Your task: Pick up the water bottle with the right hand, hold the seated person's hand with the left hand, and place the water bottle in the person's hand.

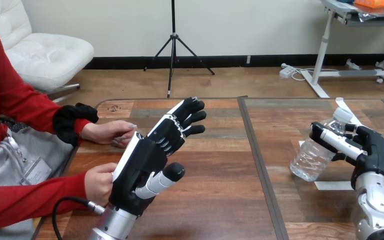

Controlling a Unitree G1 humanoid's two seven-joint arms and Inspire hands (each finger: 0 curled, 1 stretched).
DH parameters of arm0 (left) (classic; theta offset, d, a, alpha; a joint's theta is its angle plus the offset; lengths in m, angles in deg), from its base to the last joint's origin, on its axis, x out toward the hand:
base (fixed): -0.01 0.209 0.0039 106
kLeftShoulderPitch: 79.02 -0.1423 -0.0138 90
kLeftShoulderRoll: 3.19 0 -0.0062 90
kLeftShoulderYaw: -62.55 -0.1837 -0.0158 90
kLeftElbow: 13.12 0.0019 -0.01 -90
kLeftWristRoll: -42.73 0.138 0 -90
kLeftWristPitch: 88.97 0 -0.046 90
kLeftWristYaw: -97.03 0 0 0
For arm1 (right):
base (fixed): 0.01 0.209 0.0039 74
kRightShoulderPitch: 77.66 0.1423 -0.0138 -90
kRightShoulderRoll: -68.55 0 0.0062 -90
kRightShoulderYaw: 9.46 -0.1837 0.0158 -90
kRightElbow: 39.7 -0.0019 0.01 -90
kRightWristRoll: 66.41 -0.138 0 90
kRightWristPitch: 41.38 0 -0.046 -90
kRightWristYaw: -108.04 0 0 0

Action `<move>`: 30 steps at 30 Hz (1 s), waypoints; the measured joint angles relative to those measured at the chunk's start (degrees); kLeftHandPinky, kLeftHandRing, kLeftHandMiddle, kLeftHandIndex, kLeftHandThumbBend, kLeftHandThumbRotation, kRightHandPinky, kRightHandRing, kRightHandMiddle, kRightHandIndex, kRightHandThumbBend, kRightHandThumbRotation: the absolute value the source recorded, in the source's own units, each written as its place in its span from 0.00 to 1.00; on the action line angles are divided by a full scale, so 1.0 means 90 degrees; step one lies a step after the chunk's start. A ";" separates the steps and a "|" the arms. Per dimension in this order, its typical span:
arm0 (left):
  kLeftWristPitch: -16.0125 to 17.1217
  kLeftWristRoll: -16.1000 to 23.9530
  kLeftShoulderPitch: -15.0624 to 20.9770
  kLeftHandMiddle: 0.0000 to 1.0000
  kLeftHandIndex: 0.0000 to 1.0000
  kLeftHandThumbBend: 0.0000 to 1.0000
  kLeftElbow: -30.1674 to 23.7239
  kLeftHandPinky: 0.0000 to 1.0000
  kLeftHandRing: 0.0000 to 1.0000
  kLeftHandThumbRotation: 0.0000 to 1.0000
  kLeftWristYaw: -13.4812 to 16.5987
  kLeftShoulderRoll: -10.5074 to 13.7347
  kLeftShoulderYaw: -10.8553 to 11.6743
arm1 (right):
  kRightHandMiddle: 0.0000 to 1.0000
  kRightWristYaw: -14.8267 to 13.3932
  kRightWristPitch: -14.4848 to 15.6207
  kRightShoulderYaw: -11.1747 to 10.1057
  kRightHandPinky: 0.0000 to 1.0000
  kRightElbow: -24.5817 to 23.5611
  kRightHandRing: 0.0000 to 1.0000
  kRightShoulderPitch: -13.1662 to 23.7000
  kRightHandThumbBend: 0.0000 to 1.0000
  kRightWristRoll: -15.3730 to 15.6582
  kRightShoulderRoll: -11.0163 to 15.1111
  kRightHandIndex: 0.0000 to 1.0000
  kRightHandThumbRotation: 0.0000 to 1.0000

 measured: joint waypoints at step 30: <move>0.0034 0.0023 -0.0001 0.91 0.91 1.00 0.0000 0.83 0.90 0.72 0.0042 -0.0010 -0.0002 | 0.40 0.0650 -0.0618 0.0197 0.27 -0.1464 0.32 -0.0450 0.86 -0.0148 -0.0586 0.42 0.00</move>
